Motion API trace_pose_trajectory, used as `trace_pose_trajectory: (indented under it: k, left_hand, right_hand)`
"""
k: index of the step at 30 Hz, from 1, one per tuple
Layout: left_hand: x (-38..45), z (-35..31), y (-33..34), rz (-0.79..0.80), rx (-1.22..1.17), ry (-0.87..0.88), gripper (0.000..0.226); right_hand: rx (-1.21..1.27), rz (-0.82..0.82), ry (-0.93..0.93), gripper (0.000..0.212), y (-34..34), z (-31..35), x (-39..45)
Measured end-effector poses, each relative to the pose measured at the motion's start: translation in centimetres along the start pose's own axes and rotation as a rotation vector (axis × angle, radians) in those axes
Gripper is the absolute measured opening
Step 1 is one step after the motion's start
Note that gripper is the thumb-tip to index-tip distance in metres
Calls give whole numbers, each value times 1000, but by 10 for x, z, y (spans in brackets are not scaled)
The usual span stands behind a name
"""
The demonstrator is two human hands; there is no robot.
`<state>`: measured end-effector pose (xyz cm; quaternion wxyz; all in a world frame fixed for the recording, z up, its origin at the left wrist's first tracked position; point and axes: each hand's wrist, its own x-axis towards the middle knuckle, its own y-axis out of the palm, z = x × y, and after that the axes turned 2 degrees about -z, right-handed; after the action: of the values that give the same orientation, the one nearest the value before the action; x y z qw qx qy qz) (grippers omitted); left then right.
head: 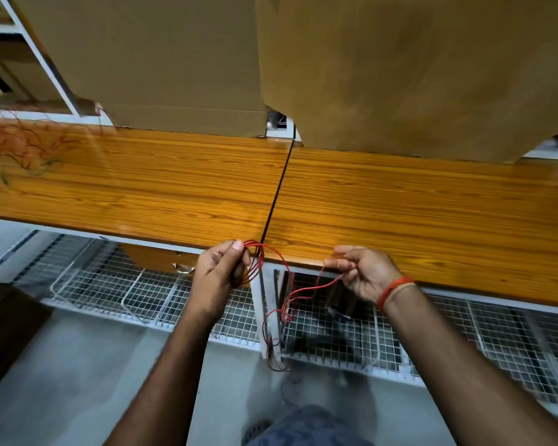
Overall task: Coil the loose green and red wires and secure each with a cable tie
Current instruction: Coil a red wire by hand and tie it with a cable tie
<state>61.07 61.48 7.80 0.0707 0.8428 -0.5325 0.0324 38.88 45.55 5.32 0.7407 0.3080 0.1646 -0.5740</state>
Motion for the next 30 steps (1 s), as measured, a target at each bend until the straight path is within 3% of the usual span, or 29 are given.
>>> trace_pose_trajectory:
  k: [3,6,10,13,16,22,30]
  left_hand:
    - [2,2,-2,-82,-116,-14,38]
    - [7,5,-10,-201,-317,-4,38]
    - [14,4,-24,-273,-515,48,34]
    - [14,4,-24,-283,-517,40,33]
    - [10,5,-13,-247,-472,2,34]
    - [3,8,11,-136,-396,-78,33]
    - [-6,12,22,-47,-283,-158,32]
  right_hand:
    - [-192,-78,-21,28,-7,-16,5]
    - [-600,-142,-113,25,-24,-41,4]
    - [-919,-170,-41,27,-62,-82,20]
    - [-1108,-73,-31,22,-74,-95,20]
    - [-1107,51,-75,26,-68,-91,11]
    - [-1063,102,-161,24,-56,-79,6]
    - [-826,228,-388,20,-23,-68,-8]
